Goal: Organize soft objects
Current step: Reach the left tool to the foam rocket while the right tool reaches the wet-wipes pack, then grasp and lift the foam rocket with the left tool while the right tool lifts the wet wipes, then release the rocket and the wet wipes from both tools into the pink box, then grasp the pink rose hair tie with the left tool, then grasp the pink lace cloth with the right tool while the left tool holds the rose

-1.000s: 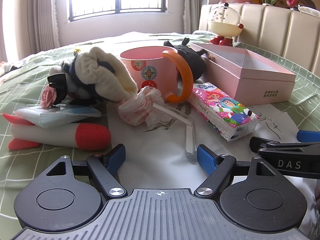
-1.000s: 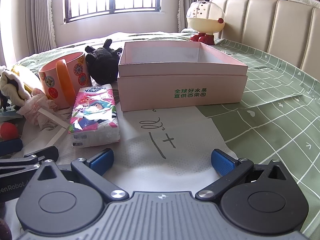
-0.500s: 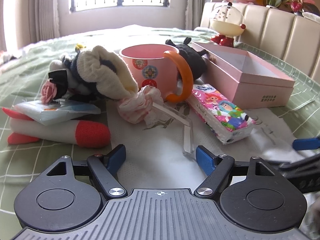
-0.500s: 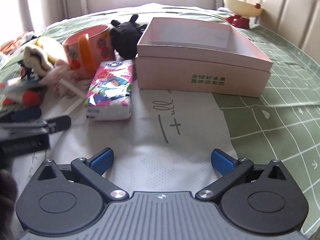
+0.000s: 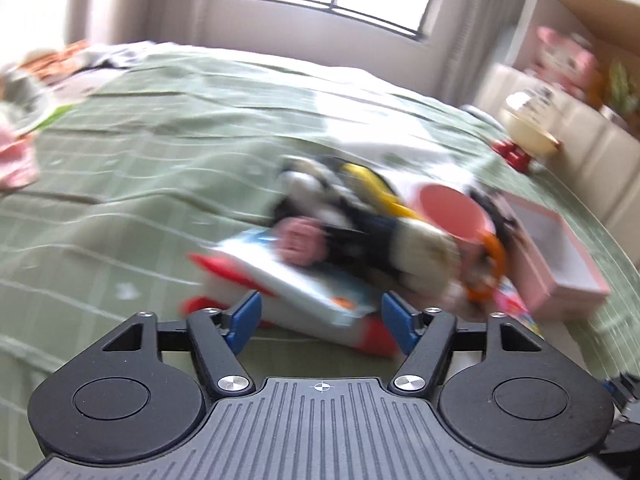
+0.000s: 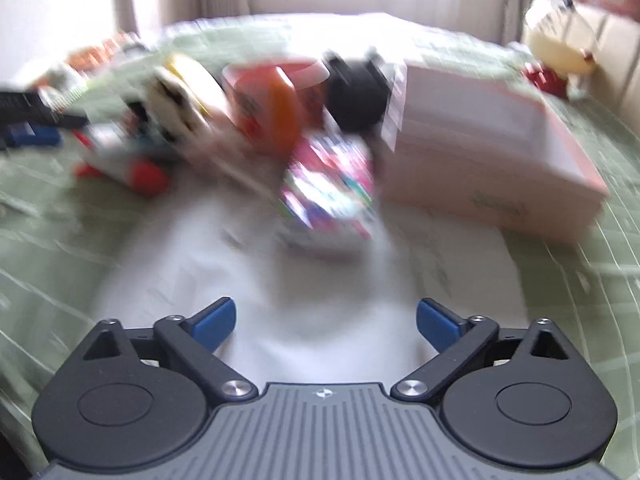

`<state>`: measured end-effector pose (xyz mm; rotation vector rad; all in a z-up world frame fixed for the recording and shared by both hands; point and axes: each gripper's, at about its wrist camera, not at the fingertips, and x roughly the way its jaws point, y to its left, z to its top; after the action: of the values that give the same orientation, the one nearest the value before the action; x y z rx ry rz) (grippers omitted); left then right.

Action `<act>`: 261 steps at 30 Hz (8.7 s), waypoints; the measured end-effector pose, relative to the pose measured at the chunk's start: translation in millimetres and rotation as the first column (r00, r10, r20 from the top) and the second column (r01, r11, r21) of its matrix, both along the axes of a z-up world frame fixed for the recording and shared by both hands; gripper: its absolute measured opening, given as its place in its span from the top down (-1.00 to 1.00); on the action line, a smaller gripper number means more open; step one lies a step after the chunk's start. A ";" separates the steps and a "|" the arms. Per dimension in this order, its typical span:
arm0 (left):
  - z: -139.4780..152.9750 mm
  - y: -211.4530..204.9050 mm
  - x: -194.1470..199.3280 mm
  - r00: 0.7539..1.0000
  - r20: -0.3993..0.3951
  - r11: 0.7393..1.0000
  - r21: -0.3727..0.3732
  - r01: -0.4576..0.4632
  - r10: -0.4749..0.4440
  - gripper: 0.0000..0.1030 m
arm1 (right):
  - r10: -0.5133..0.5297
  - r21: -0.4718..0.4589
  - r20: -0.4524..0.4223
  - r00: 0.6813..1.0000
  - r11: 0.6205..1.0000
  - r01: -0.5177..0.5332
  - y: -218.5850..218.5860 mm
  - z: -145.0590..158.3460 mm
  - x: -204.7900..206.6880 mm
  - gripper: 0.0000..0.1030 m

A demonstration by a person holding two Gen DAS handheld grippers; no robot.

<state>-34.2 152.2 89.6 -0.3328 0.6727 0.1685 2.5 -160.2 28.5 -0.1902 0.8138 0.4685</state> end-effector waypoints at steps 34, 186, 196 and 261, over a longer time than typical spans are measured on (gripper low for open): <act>-48.3 4.6 31.4 0.985 -0.096 0.989 0.048 -0.138 0.142 -0.39 | 0.176 0.156 0.034 0.984 0.971 -0.180 72.3 2.9 -23.7 -0.96; -43.9 48.9 60.7 0.992 -0.070 0.960 -0.256 -0.115 0.101 0.37 | -0.156 0.138 0.077 0.985 0.980 0.145 -27.7 -26.6 6.5 -0.95; -54.5 18.0 92.8 0.990 -0.142 0.978 -0.208 -0.014 -0.016 0.28 | -0.155 0.116 0.098 0.983 0.983 0.143 -23.2 -28.7 3.4 -0.97; 49.7 23.6 35.8 0.967 -0.011 0.967 -0.001 0.256 -0.256 0.37 | 0.226 0.071 0.197 0.954 0.967 -0.243 82.7 130.0 34.6 0.73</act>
<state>1.6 175.8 139.3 -0.2414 0.7199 -0.0766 37.2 -77.5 158.5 -0.2406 0.5846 0.7017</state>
